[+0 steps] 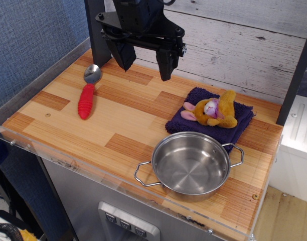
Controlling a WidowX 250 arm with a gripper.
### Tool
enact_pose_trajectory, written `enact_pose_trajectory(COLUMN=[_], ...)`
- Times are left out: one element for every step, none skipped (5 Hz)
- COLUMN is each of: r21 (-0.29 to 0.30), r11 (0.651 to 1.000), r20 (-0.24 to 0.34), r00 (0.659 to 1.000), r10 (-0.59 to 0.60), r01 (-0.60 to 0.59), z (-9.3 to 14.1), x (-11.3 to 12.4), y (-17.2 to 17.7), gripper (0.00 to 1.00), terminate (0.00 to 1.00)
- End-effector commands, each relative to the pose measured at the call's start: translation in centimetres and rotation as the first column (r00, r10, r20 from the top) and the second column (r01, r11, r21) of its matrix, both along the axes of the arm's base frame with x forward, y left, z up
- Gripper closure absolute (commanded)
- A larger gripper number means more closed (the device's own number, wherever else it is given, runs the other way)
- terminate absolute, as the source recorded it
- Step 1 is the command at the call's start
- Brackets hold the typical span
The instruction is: Move the toy to the corner of the table
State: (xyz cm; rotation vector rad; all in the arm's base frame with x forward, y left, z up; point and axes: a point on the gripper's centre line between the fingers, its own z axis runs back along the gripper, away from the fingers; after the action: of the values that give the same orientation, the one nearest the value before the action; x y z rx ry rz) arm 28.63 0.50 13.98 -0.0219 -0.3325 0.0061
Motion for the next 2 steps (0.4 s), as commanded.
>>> enact_pose_trajectory(r21=[0.000, 0.022], r11=[1.000, 0.999], r20=[0.000, 0.036], r00=[1.000, 0.999], r10=[0.000, -0.035], r01=[0.000, 0.035], z=[0.0, 1.2], x=[0.0, 3.0], y=[0.0, -0.9], gripper=[0.00, 0.00], terminate=[0.00, 0.00])
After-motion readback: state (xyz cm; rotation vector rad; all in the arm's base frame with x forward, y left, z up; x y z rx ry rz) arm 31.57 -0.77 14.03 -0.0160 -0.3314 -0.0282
